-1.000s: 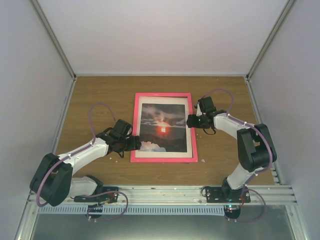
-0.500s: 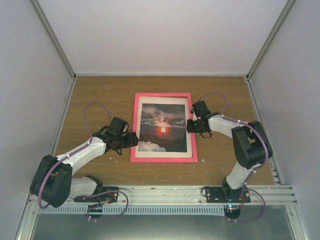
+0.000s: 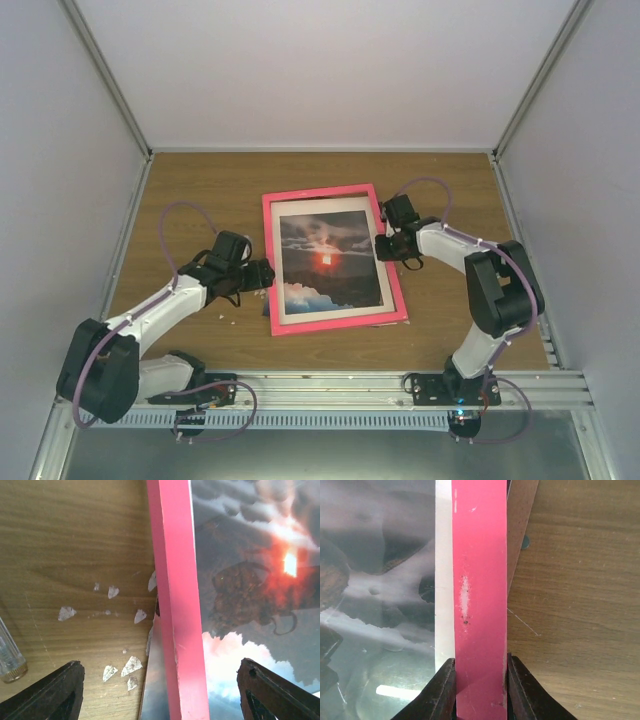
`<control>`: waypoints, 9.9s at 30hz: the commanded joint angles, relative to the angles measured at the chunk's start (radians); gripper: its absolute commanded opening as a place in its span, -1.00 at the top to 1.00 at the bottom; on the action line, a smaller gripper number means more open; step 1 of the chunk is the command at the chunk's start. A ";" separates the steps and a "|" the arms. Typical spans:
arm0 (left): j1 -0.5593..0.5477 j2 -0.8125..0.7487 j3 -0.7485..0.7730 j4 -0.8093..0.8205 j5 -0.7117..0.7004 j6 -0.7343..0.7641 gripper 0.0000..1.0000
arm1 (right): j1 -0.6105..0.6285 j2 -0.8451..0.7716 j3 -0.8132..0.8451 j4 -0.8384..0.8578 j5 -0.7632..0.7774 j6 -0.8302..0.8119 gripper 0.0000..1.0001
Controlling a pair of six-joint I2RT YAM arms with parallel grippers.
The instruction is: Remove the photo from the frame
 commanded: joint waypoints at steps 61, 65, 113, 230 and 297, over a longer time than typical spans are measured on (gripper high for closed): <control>-0.069 -0.196 -0.033 0.077 -0.087 0.026 -0.98 | -0.829 0.455 0.612 -0.094 0.035 -0.771 0.80; -0.069 -0.184 -0.034 0.071 -0.096 0.021 -0.98 | -0.829 0.486 0.641 -0.086 0.016 -0.759 0.70; 0.070 -0.002 -0.104 0.090 0.196 -0.003 -0.90 | 0.385 -0.253 -0.173 0.310 -0.017 -0.438 -0.48; -0.030 0.127 -0.120 0.113 0.165 0.009 0.09 | 0.583 0.025 -0.123 0.471 0.385 -0.614 -0.57; -0.038 0.178 -0.058 0.210 0.208 -0.059 -0.13 | 0.088 -0.090 -0.120 0.144 -0.091 -0.011 -0.74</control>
